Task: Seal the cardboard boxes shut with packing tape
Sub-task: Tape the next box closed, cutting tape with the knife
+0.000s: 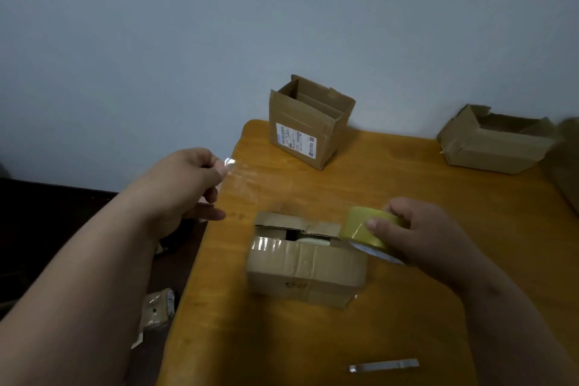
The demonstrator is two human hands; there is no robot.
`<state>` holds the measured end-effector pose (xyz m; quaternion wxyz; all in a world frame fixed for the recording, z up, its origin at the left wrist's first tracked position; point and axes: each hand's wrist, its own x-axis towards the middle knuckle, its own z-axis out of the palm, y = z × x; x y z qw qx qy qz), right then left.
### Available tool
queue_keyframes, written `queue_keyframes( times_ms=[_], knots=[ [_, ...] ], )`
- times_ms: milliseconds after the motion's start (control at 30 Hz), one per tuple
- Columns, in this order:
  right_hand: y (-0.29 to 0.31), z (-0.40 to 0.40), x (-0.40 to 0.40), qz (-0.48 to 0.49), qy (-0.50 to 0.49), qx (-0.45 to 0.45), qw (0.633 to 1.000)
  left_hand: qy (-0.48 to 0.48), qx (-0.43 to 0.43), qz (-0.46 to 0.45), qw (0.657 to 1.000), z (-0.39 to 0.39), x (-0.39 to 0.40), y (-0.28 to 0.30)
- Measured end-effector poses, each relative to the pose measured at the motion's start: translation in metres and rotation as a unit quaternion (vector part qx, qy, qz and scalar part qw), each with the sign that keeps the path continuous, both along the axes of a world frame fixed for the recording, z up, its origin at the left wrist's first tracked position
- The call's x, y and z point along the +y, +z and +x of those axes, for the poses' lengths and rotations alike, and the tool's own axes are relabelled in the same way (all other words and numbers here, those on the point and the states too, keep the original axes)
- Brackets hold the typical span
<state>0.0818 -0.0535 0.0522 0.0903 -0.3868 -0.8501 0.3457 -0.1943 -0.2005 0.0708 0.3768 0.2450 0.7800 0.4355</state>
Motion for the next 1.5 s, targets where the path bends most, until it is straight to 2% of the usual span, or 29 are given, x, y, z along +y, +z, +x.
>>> queue_keyframes(
  times_ms=[67, 133, 200, 400, 600, 767, 1100, 1167, 1333, 1500],
  knots=[
    [0.014, -0.005, 0.0, -0.09, 0.023, 0.077, 0.993, 0.011, -0.09, -0.004, 0.996, -0.015, -0.004, -0.011],
    [0.025, -0.009, 0.005, -0.185, 0.053, 0.146, 0.97, 0.036, -0.156, 0.012, 0.987, -0.032, -0.011, -0.022],
    [0.029, -0.014, 0.012, -0.22, 0.059, 0.166, 0.959, 0.07, -0.22, 0.028, 0.972, -0.043, -0.016, -0.037],
    [0.039, -0.05, 0.008, -0.157, 0.019, 0.152, 0.976, 0.119, -0.349, 0.017, 0.93, -0.04, -0.017, -0.097],
    [0.061, -0.085, -0.011, -0.106, 0.039, 0.064, 0.992, 0.158, -0.424, -0.014, 0.891, -0.023, -0.01, -0.149],
    [0.071, -0.109, -0.018, -0.081, 0.058, -0.01, 0.995, 0.162, -0.452, -0.026, 0.877, -0.013, 0.002, -0.173],
    [0.077, -0.12, -0.02, -0.062, 0.071, -0.033, 0.995, 0.147, -0.495, -0.004, 0.857, 0.003, 0.005, -0.192],
    [0.077, -0.121, -0.021, -0.058, 0.072, -0.036, 0.995, 0.142, -0.479, -0.004, 0.866, 0.006, 0.005, -0.192],
    [0.074, -0.122, -0.023, -0.057, 0.08, -0.037, 0.994, 0.09, -0.347, -0.032, 0.933, 0.016, 0.004, -0.187],
    [0.07, -0.122, -0.02, -0.047, 0.065, -0.032, 0.996, 0.102, -0.323, -0.039, 0.94, 0.022, 0.004, -0.184]
  ],
)
